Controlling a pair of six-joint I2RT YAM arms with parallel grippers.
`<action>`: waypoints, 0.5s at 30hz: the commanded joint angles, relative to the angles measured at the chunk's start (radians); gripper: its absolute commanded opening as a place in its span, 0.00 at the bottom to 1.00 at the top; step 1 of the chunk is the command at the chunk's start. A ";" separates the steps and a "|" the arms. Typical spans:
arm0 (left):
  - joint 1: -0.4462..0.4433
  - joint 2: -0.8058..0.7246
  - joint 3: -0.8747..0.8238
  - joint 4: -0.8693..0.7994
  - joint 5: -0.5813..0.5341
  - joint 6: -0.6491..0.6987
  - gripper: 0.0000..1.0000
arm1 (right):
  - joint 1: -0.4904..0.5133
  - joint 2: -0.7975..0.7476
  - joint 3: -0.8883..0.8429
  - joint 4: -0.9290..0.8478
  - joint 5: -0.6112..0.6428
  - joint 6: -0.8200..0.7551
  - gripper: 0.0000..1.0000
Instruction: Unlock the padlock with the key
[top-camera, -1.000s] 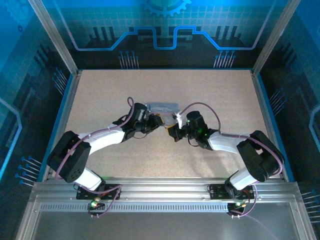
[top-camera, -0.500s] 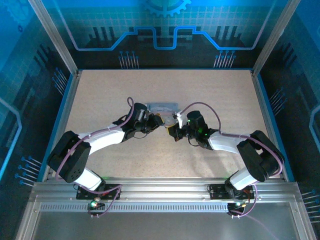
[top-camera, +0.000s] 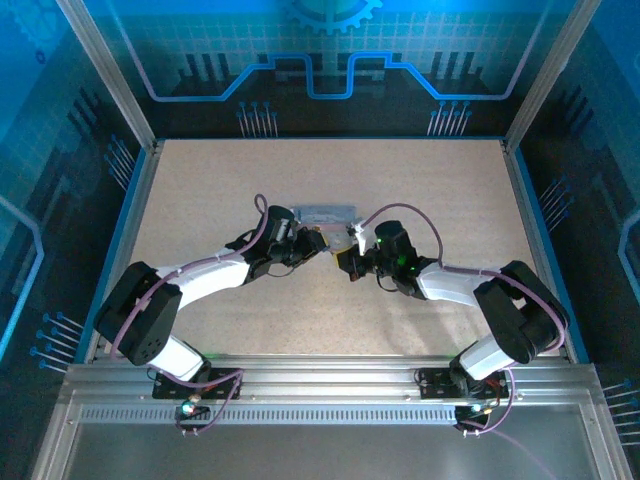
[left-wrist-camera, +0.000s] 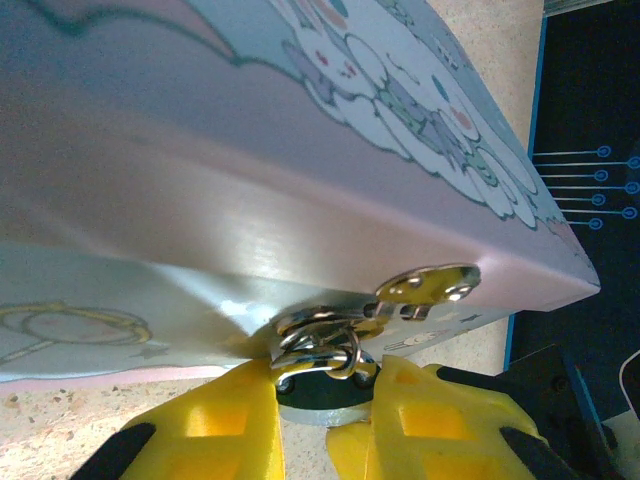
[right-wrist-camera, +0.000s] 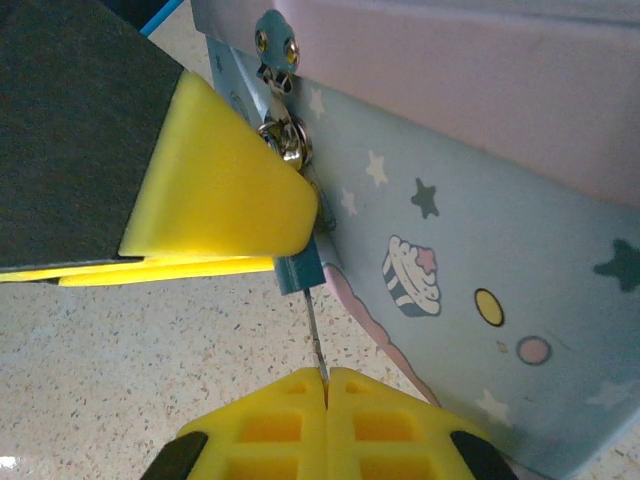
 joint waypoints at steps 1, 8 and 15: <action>-0.009 -0.010 0.013 0.064 0.009 0.004 0.09 | -0.013 -0.003 0.011 0.041 -0.019 0.013 0.00; -0.009 -0.009 0.013 0.065 0.012 0.002 0.09 | -0.012 0.001 0.009 0.064 -0.025 0.022 0.00; -0.010 -0.010 0.016 0.065 0.017 0.001 0.09 | -0.012 0.010 0.014 0.083 -0.013 0.025 0.00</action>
